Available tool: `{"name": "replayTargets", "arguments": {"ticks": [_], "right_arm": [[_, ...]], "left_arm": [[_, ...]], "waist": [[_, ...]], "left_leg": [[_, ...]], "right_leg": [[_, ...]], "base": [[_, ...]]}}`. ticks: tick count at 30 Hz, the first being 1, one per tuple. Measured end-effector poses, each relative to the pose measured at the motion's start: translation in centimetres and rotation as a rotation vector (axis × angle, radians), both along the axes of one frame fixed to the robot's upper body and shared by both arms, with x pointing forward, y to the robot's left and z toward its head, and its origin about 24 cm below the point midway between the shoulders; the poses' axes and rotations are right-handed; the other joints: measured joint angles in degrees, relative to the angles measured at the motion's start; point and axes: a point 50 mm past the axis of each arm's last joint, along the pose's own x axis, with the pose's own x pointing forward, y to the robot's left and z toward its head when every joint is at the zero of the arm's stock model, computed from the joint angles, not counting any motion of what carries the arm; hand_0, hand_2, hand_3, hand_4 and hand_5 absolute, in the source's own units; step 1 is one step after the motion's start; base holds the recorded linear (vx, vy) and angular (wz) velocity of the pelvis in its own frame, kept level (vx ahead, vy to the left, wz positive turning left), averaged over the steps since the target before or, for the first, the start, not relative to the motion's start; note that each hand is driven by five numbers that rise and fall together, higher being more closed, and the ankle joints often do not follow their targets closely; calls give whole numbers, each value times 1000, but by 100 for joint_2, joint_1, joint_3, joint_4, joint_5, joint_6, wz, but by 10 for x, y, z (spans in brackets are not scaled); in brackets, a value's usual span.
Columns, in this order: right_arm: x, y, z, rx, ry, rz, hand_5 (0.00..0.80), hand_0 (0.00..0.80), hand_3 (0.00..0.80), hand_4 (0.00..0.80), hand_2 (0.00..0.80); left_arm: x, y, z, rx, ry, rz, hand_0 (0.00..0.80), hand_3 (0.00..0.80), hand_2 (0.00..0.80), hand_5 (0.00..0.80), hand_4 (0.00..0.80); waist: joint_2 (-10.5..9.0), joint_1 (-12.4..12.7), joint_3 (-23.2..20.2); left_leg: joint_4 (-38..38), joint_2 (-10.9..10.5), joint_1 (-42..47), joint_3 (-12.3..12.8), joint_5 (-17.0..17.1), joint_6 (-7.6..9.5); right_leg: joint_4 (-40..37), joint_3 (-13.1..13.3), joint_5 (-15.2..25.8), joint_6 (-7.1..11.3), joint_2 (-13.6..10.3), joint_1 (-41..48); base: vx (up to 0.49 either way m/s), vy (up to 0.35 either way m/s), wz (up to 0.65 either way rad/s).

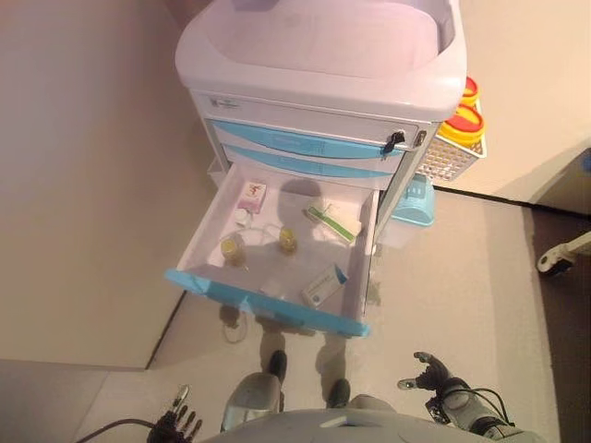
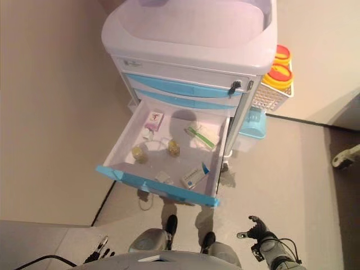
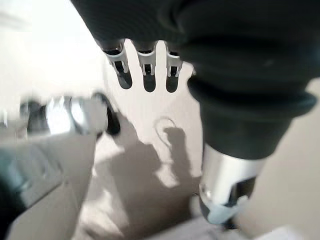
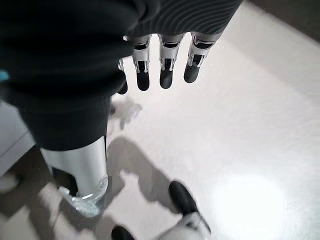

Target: Open the drawer and pick up the medicine

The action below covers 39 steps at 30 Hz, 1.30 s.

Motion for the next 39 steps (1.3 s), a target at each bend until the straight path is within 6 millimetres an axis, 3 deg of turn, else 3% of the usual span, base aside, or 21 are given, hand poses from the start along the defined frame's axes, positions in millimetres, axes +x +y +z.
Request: {"name": "replayTargets", "arguments": {"ticks": [1,5,7,10,13,15,18,24,27,31,35,39], "right_arm": [[-2,-1,0,-16,0,-23,0,0,0,0,0],[-10,-12,2,-84,-34,-128,0,0,0,0,0],[-12,-27,9,-137,-113,-258,0,0,0,0,0],[30,-57,59,-252,-462,-297,0,0,0,0,0],[75,-61,125,-305,-826,-203,0,0,0,0,0],[94,-50,161,-303,-1000,-117,0,0,0,0,0],[123,-6,222,-216,-1240,192,0,0,0,0,0],[157,63,276,-111,-1309,753,0,0,0,0,0],[173,90,289,-114,-1246,944,0,0,0,0,0],[194,114,286,-269,-1144,1127,0,0,0,0,0],[213,119,277,-385,-1068,1146,0,0,0,0,0],[232,116,268,-452,-981,1067,0,0,0,0,0]], "left_arm": [[4,2,1,53,38,-95,0,0,0,0,0],[18,10,5,213,124,-355,0,0,0,0,0],[24,10,7,303,158,-546,0,0,0,0,0],[18,6,5,335,197,-657,0,0,0,0,0],[16,1,4,328,191,-672,0,0,0,0,0],[18,-3,3,319,177,-675,0,0,0,0,0],[18,-17,-1,286,166,-687,0,0,0,0,0],[30,-22,0,295,136,-712,0,0,0,0,0],[41,-24,2,307,112,-739,0,0,0,0,0],[62,-26,7,332,53,-761,0,0,0,0,0],[81,-23,15,368,-1,-789,0,0,0,0,0],[84,-11,19,400,9,-790,0,0,0,0,0]], "waist": [[-37,-11,-39],[-163,-276,-138],[-180,-414,-152],[-115,-726,-159],[-78,-949,-164],[-89,-1066,-148],[-28,-1115,-89],[-45,-948,130],[-27,-735,266],[-55,-346,459],[-102,101,656],[-126,345,800]], "left_leg": [[-11,32,23,58,-105,101],[-88,23,62,387,-153,150],[-118,-4,123,549,-165,182],[-295,27,253,845,-129,264],[-466,28,286,988,-68,327],[-579,-16,342,1029,-28,351],[-648,-31,364,1183,-14,383],[-647,-58,244,1153,6,406],[-646,-82,152,966,63,405],[-640,-119,-6,664,145,391],[-581,-156,-236,315,195,390],[-590,-222,-426,-41,283,397]], "right_leg": [[99,139,-12,18,17,-93],[226,428,23,108,-25,-268],[220,607,61,154,-15,-302],[18,825,220,206,6,-283],[-373,910,487,250,19,-228],[-640,943,649,269,20,-108],[-871,1072,786,345,12,-58],[-954,1013,857,361,-35,-97],[-983,858,863,357,-45,-104],[-1041,577,884,324,-55,-94],[-1059,308,856,355,-64,-106],[-1063,44,812,414,-100,-143]], "base": [[29,42,-60],[25,40,-42],[4,69,-41],[-15,120,-50],[-16,126,-38],[-43,145,-15],[-50,92,-23],[-47,22,4],[-50,-17,25],[-51,-11,41],[-40,-35,52],[-21,-46,49]]}}
